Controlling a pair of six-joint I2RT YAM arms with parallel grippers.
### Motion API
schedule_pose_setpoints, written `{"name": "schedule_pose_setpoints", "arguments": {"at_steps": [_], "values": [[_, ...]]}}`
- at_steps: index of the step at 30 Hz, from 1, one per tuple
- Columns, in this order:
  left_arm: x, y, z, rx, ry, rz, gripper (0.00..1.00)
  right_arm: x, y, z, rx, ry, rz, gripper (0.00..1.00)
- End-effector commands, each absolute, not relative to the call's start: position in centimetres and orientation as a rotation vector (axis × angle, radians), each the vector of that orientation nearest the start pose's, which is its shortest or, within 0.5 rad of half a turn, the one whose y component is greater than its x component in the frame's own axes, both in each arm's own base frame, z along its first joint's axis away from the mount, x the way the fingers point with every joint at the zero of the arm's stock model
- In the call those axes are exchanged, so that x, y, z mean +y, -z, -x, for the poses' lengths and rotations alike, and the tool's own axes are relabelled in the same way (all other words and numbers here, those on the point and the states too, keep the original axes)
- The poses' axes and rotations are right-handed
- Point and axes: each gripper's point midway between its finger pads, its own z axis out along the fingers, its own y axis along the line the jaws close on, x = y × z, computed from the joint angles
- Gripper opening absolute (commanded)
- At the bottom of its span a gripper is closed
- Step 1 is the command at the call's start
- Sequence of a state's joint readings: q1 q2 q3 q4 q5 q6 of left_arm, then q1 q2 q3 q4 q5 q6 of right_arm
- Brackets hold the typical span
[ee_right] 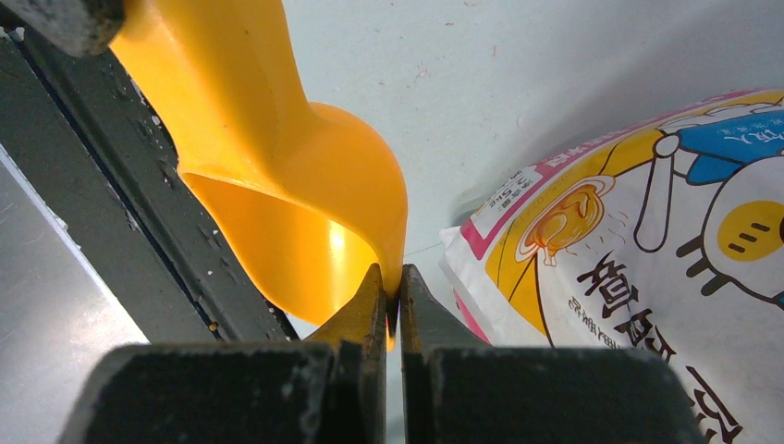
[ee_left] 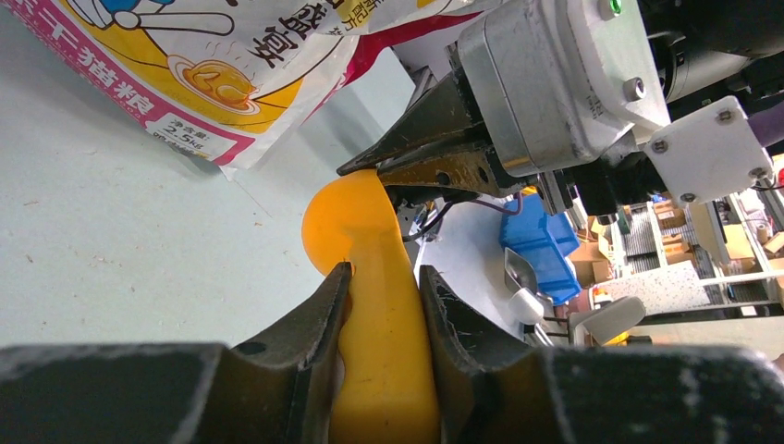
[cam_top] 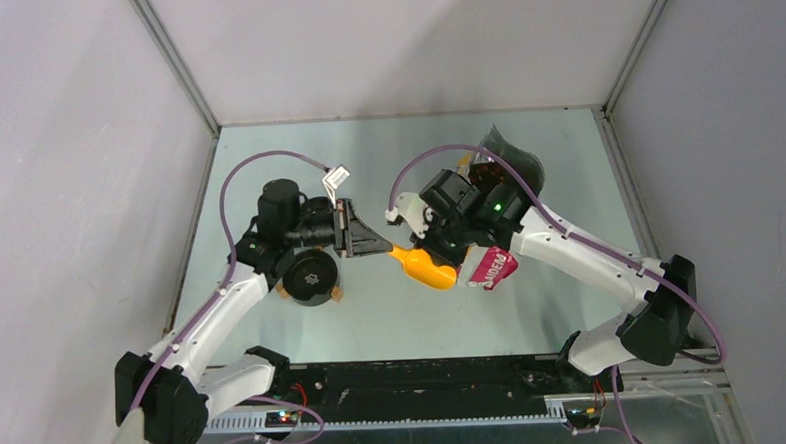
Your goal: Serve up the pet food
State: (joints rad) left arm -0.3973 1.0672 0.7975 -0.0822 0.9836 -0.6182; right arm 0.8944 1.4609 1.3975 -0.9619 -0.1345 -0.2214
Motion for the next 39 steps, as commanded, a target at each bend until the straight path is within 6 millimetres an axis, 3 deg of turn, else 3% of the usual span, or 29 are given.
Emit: {"name": "schedule_pose_setpoints", "arguments": {"at_steps": [1,7,8,9,10,11,13,17,19,22,23,24,26,28,33,39], "values": [[-25.5,-25.9,-17.1,2.017,1.656,-0.602,0.09,28.3,-20.7,-21.1,2.106,-0.429,1.406,0.00],[-25.6,-25.8,-17.3,2.021,1.662,-0.595,0.00,28.3,-20.9,-21.0,2.094,-0.430,1.411,0.00],[-25.5,-25.8,-17.1,2.024,1.665,-0.597,0.00,28.2,-21.1,-21.0,2.085,-0.426,1.416,0.04],[-25.5,-25.7,-17.1,2.020,1.659,-0.602,0.00,28.2,-21.7,-21.0,2.069,-0.436,1.414,0.22],[-25.3,-25.6,-17.0,2.025,1.646,-0.598,0.00,28.1,-22.0,-20.7,2.060,-0.455,1.432,0.34],[-25.1,-25.7,-17.0,2.003,1.616,-0.621,0.00,27.9,-23.2,-20.8,2.041,-0.472,1.412,0.51],[-24.4,-25.3,-16.9,2.002,1.565,-0.643,0.00,27.4,-25.6,-20.4,2.020,-0.551,1.377,0.63],[-23.2,-23.9,-15.8,2.066,1.508,-0.693,0.00,25.9,-31.8,-20.5,1.942,-0.720,1.247,0.73],[-22.8,-23.5,-15.1,2.075,1.488,-0.740,0.00,24.3,-34.6,-22.1,1.964,-0.793,1.054,0.74],[-22.4,-23.5,-15.1,2.073,1.449,-0.756,0.00,18.8,-36.8,-27.1,1.999,-0.724,0.725,0.74],[-22.3,-23.5,-15.3,2.076,1.439,-0.747,0.00,17.7,-36.8,-28.2,2.010,-0.675,0.667,0.73],[-22.2,-23.5,-15.6,2.080,1.427,-0.738,0.00,14.8,-36.4,-30.0,2.038,-0.544,0.558,0.70],[-22.0,-23.6,-15.9,2.082,1.413,-0.732,0.00,11.0,-34.9,-31.8,2.092,-0.379,0.438,0.65],[-21.8,-23.7,-15.9,2.084,1.390,-0.757,0.00,8.7,-33.2,-32.5,2.141,-0.315,0.392,0.65],[-21.1,-23.9,-15.3,2.108,1.336,-0.832,0.00,6.9,-29.2,-32.5,2.254,-0.257,0.382,0.66],[-20.3,-27.9,-16.4,1.953,1.139,-0.969,0.00,5.2,-25.4,-32.6,2.356,-0.178,0.330,0.58]]}}
